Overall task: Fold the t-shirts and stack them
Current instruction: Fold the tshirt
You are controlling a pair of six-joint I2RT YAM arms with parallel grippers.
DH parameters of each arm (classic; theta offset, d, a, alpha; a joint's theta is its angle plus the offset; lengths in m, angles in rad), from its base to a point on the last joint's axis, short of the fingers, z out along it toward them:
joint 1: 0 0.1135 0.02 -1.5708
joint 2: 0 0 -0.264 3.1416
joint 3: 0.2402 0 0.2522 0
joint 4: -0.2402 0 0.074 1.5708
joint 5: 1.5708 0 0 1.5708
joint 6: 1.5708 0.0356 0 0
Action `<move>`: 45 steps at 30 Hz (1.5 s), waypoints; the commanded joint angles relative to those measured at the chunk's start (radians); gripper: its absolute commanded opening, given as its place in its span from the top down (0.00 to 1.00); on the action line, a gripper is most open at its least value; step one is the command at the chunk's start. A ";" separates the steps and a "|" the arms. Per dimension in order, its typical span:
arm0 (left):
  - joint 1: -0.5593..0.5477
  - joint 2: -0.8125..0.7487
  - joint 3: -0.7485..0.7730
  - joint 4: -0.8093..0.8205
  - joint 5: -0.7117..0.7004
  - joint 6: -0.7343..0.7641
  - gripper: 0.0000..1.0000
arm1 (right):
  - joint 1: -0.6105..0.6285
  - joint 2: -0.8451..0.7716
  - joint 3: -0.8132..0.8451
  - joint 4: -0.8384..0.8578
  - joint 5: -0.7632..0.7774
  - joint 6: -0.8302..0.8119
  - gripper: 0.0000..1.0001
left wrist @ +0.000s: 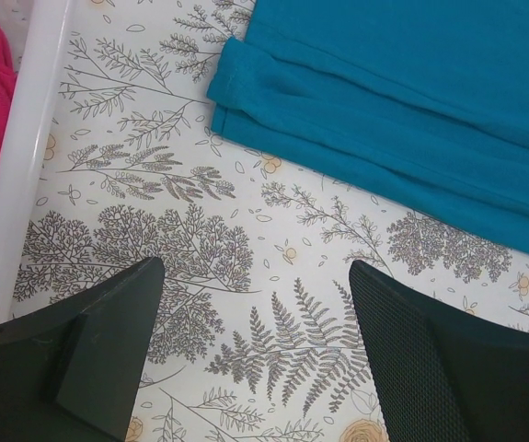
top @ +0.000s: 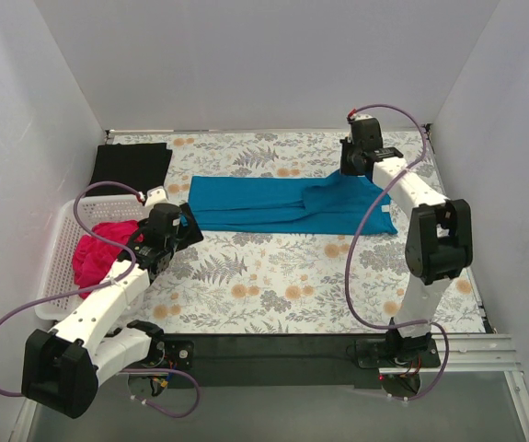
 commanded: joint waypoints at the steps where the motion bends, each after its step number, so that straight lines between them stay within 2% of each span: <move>1: -0.005 0.006 -0.002 0.012 -0.010 0.013 0.19 | -0.009 0.083 0.117 0.025 -0.010 -0.033 0.99; 7: -0.005 0.031 0.001 0.015 -0.003 0.013 0.19 | -0.027 0.200 0.188 0.060 -0.014 -0.025 0.99; 18: -0.003 0.060 0.007 0.016 0.008 0.013 0.20 | -0.090 0.224 0.177 0.149 -0.068 0.015 0.99; 20: -0.005 0.062 0.006 0.016 0.011 0.013 0.20 | -0.093 0.228 0.167 0.149 -0.092 0.012 0.89; 21: -0.003 0.063 0.007 0.016 0.013 0.013 0.20 | -0.093 0.224 0.156 0.147 -0.106 0.007 0.79; 27: -0.005 0.088 0.012 0.027 0.034 -0.006 0.20 | -0.098 0.130 0.076 0.129 -0.129 -0.008 0.53; 30: -0.003 0.123 0.054 0.035 0.071 -0.032 0.20 | -0.098 0.041 0.016 0.121 -0.154 -0.011 0.50; 32: -0.003 0.183 0.111 0.035 0.075 -0.055 0.23 | -0.096 -0.030 -0.066 0.121 -0.155 -0.007 0.50; 35: -0.002 0.291 0.197 0.032 0.063 -0.082 0.34 | -0.104 -0.119 -0.186 0.121 -0.146 0.000 0.50; 38: 0.000 0.391 0.258 0.032 0.060 -0.098 0.52 | -0.148 -0.187 -0.301 0.124 -0.155 0.019 0.51; 41: 0.014 0.498 0.358 0.027 0.060 -0.095 0.65 | -0.199 -0.236 -0.391 0.144 -0.278 0.043 0.54; 42: 0.017 0.528 0.374 0.025 0.062 -0.093 0.65 | -0.208 -0.236 -0.412 0.153 -0.298 0.044 0.54; 45: 0.037 0.612 0.418 0.009 0.068 -0.086 0.75 | -0.239 -0.253 -0.490 0.193 -0.355 0.079 0.56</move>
